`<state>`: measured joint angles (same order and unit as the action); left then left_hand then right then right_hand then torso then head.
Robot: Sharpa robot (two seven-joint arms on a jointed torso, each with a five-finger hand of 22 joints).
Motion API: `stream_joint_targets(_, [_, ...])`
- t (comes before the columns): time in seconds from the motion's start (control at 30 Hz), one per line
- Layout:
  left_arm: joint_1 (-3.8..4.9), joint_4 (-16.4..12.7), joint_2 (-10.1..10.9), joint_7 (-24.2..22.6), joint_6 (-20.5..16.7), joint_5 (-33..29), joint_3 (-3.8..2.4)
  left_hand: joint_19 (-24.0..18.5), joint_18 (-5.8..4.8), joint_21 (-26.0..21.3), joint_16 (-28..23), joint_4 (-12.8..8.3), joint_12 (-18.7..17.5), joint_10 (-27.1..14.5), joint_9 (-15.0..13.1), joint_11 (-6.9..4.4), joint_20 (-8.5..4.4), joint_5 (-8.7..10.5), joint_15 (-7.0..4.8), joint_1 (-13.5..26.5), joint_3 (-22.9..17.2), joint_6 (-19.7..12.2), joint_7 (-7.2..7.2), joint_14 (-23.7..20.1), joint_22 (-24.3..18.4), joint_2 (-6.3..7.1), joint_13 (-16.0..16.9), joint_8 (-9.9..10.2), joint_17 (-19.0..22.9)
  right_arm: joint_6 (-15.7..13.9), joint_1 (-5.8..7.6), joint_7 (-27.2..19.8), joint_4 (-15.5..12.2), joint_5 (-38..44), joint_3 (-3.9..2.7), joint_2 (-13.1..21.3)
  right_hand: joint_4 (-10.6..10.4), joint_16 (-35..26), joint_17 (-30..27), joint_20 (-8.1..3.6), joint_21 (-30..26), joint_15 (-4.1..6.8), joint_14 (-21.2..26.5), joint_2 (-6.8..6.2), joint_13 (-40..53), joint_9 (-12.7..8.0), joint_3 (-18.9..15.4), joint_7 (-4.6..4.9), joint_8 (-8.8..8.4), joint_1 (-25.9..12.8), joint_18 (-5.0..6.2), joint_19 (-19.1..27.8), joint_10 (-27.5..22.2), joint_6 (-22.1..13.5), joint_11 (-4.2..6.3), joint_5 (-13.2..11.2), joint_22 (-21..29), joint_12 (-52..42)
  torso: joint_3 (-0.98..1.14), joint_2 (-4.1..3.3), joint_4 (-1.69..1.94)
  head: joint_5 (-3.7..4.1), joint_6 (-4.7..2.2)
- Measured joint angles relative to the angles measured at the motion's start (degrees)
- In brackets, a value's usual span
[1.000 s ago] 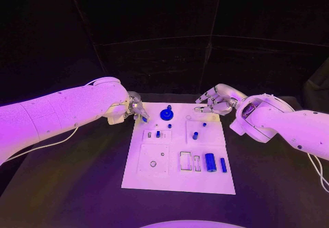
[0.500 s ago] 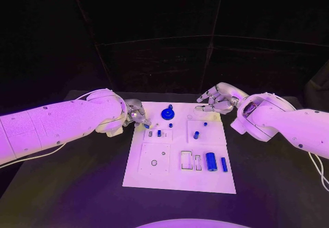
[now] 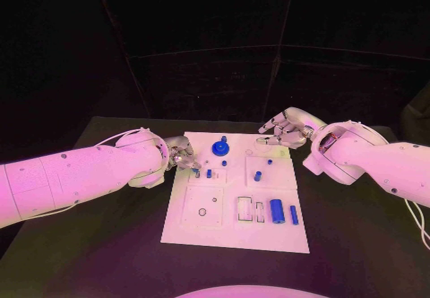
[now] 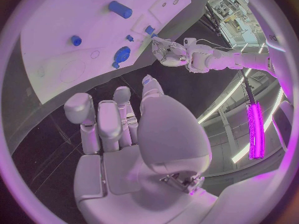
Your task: Assemble the parts on the task board
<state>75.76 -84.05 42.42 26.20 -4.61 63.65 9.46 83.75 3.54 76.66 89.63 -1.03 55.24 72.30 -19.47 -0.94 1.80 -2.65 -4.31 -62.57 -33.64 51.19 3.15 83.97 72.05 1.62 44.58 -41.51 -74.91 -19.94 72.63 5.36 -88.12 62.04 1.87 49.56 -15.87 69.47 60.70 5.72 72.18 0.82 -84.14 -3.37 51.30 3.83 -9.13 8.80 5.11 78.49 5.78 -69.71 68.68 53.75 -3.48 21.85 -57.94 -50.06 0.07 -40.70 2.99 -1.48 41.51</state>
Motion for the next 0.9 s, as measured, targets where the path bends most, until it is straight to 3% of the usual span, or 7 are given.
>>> stream_joint_targets(0.33, [-0.22,-0.25,-0.36,0.07,-0.49,1.22,0.0,0.0,0.0,0.0,0.0,0.08,0.0,0.52,0.0,-0.1,0.0,0.02,0.0,0.0,-0.23,0.0,0.01,0.0,-0.01,0.0,0.19,-0.03,0.0,0.0,-0.02,-0.08,0.0,0.0,0.01,0.0,0.0,0.0,0.0,0.0,0.0,0.0,0.0,0.0,0.0,0.0,0.0,0.0,0.0,0.0,0.0,0.0,0.0,0.0,0.0,0.0,0.0,0.0,0.04,-0.03,-0.04,0.07,0.17])
stream_joint_targets(0.9, [-0.31,0.54,-1.11,1.62,1.95,1.74,-0.05,0.0,0.0,0.0,0.0,0.07,0.0,0.72,-0.07,-0.29,0.0,-0.04,0.0,-0.01,-0.23,0.23,-0.16,0.0,-0.1,-0.01,0.14,-0.21,0.0,0.0,-0.02,-0.14,-0.04,0.0,0.01,-0.02,0.0,0.0,0.01,0.0,0.0,0.0,0.0,0.0,0.01,0.0,0.0,0.0,0.0,0.0,0.0,0.0,0.0,0.0,0.0,0.0,-0.01,0.0,0.05,0.0,-0.08,0.07,0.31])
